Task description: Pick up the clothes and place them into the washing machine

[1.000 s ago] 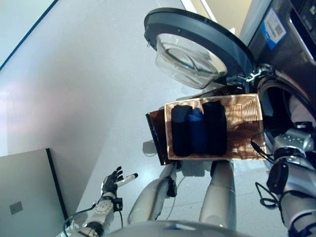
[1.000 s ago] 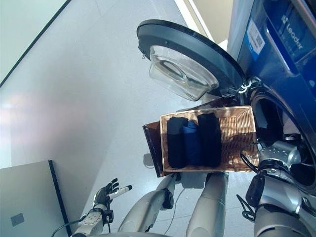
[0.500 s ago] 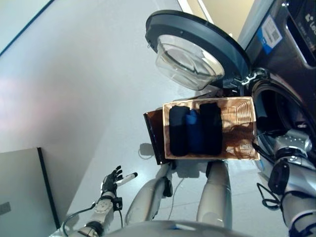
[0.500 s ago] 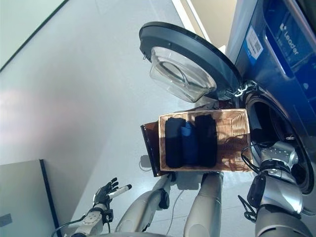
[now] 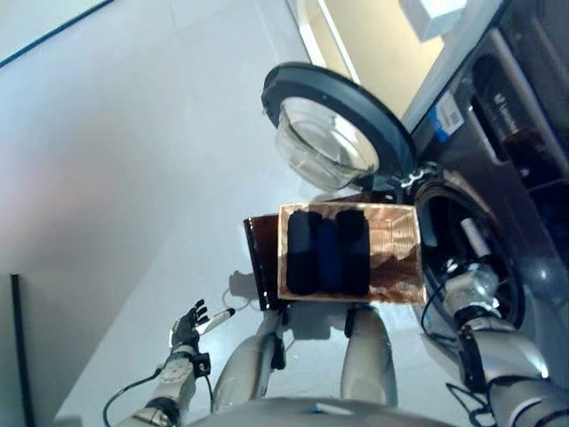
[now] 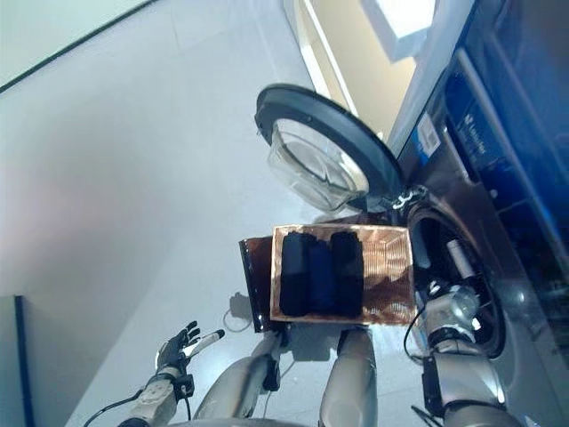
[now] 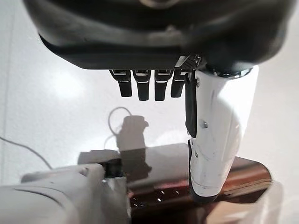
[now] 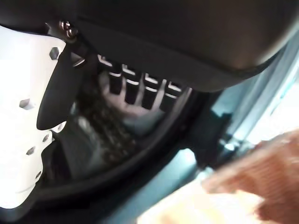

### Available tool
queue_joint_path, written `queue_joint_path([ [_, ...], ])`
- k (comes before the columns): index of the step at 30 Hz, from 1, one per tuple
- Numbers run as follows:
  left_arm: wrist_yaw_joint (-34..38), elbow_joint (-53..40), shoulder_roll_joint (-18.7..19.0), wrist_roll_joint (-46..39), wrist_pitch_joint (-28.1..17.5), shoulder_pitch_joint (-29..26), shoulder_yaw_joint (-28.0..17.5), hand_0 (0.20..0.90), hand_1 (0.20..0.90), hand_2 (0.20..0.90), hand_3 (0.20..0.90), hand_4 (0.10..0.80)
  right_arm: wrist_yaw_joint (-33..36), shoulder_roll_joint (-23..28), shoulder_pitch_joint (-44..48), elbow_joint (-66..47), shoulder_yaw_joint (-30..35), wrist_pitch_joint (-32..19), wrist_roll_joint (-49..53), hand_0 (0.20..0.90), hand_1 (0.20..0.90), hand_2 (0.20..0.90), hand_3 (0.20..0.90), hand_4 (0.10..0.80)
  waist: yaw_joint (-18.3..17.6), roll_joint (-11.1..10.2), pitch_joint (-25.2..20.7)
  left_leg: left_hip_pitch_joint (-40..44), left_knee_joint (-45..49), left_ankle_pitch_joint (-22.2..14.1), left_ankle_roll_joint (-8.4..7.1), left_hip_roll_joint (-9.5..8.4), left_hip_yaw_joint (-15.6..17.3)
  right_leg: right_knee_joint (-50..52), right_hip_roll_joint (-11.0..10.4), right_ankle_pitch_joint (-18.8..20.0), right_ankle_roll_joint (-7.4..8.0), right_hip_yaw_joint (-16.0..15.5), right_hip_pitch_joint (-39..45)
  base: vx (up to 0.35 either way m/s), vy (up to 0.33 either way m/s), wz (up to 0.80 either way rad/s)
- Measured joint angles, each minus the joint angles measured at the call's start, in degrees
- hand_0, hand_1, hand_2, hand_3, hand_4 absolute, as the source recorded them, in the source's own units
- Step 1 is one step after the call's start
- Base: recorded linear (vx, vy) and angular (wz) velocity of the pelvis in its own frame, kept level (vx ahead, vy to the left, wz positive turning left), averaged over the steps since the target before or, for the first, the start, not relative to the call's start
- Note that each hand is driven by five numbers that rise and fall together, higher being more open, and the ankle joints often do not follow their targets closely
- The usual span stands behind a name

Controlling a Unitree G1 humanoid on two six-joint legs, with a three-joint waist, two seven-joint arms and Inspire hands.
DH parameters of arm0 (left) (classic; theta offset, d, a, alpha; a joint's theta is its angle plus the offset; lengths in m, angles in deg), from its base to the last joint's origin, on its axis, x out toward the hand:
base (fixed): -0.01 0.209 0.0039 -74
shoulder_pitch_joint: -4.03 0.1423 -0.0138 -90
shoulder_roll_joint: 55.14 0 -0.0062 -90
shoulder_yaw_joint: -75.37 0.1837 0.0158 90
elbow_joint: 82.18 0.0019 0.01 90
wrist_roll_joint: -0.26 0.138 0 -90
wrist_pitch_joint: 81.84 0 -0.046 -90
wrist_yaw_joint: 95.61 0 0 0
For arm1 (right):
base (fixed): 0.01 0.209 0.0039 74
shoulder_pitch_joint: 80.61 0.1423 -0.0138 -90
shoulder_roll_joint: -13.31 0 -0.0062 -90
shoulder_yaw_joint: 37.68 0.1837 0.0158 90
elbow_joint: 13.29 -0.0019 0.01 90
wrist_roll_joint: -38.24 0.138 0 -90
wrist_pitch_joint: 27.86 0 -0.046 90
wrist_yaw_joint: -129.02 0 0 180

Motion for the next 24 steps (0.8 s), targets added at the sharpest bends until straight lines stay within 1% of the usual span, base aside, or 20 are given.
queue_joint_path([
  [2, 0.0, 0.3, -0.1, 0.5, 0.1, -0.3, -1.1, 0.9, 0.9, 0.9, 0.9, 0.8, -0.9, -2.2, -2.3, -0.9, -1.1, 0.8, -1.5, 0.9, 0.9, 0.9, 0.9, 0.8, 0.0, -0.5, -0.1, 1.6, -0.1, -0.1, -0.21, 0.84, 0.0, -2.2, 1.0, 1.0, -0.17, -0.6, 2.6, 0.058, -0.03, -0.09],
  [4, 0.2, 0.8, 0.0, 0.6, 0.0, -0.2, -1.2, 0.9, 0.9, 0.9, 0.9, 0.8, -1.0, -3.5, -4.8, -1.1, -3.4, 0.9, -3.8, 0.9, 0.9, 0.9, 0.9, 0.8, 0.0, -1.0, -0.5, 3.2, 0.0, -0.7, -0.33, 1.15, 0.1, -3.4, 1.3, 1.1, -0.19, -0.7, 4.7, 0.02, -0.015, -0.09],
  [7, 0.4, 1.5, 0.7, 1.2, 0.0, -0.2, -1.9, 0.9, 0.9, 0.9, 0.9, 0.8, -2.0, -4.7, -7.5, -3.1, -6.6, 1.1, -8.8, 0.9, 0.9, 0.9, 0.9, 0.8, -0.1, -1.8, -1.5, 3.1, 0.0, -1.1, -0.36, 1.55, 0.6, -4.2, 1.9, 1.3, -0.24, -0.4, 4.7, 0.018, -0.021, -0.12],
  [8, 0.4, 1.8, 0.7, 1.5, 0.0, -0.2, -2.8, 0.9, 0.9, 0.9, 0.9, 0.8, -2.0, -4.7, -8.5, -4.0, -7.8, 1.4, -10.5, 0.9, 0.9, 0.9, 0.9, 0.8, -0.2, -1.8, -1.5, 3.2, 0.0, -1.1, -0.4, 1.78, 0.6, -4.6, 2.2, 1.8, -0.01, -0.5, 5.1, 0.007, -0.029, -0.08],
  [10, 0.6, 2.0, 0.7, 1.6, 0.0, 0.2, -3.1, 0.9, 0.9, 0.9, 0.9, 0.8, -2.2, -4.9, -9.8, -4.8, -8.1, 2.0, -11.8, 0.9, 0.9, 0.9, 0.9, 0.8, -0.2, -2.3, -2.1, 3.6, 0.0, -1.2, -0.57, 2.01, 0.8, -5.3, 2.5, 2.1, -0.23, -0.4, 5.6, -0.003, -0.016, -0.07],
  [15, 1.0, 2.1, 0.7, 2.4, 0.0, 0.1, -3.2, 0.9, 0.9, 0.9, 0.9, 0.8, -1.8, -4.9, -9.9, -6.4, -9.5, 2.0, -14.5, 0.9, 0.9, 0.9, 0.9, 0.8, -0.2, -3.2, -2.2, 3.1, 0.9, -1.2, -0.57, 1.95, 1.2, -5.1, 2.6, 2.2, -0.35, -0.3, 5.5, -0.076, -0.012, -0.01],
  [18, 1.1, 2.1, 1.1, 2.4, -0.1, -0.9, -3.1, 0.9, 0.9, 0.9, 0.9, 0.8, -1.8, -4.6, -9.1, -7.8, -12.0, 2.0, -17.0, 0.9, 0.9, 0.9, 0.9, 0.8, -0.1, -4.0, -1.7, 1.7, 3.2, -2.0, -0.52, 1.72, 1.1, -3.8, 2.0, 1.8, -0.64, -0.5, 4.8, -0.046, 0.004, 0.1],
  [20, 1.3, 2.2, 1.5, 2.4, -0.1, -1.0, -3.1, 0.9, 0.9, 0.9, 0.9, 0.8, -1.8, -4.7, -7.8, -8.3, -14.3, 2.0, -20.0, 0.9, 0.9, 0.9, 0.9, 0.8, 0.3, -4.7, -1.3, 1.3, 4.5, -2.5, -0.52, 1.43, 1.2, -2.1, 1.8, 0.9, -0.57, -0.2, 4.3, -0.041, -0.003, 0.04],
  [21, 1.4, 2.3, 1.9, 2.4, -0.1, -1.1, -3.1, 0.9, 0.9, 0.9, 0.9, 0.8, -1.9, -4.8, -7.4, -8.7, -14.4, 2.0, -21.4, 0.9, 0.9, 0.9, 0.9, 0.8, 0.0, -4.9, -0.9, 0.9, 5.4, -3.2, -0.49, 1.37, 1.1, -1.6, 1.6, 0.3, -0.54, 0.0, 3.9, -0.019, -0.011, 0.05],
  [24, 1.5, 2.2, 2.6, 2.4, -0.2, -1.3, -3.2, 0.9, 0.9, 0.9, 0.9, 0.8, -1.7, -4.6, -6.6, -9.3, -16.3, 2.0, -24.0, 0.9, 0.9, 0.9, 0.9, 0.8, 1.1, -5.0, 0.9, -0.4, 7.3, -3.9, -0.64, 1.37, 0.2, 0.2, 1.0, 0.0, -0.98, -0.3, 3.3, -0.031, -0.003, 0.1],
])
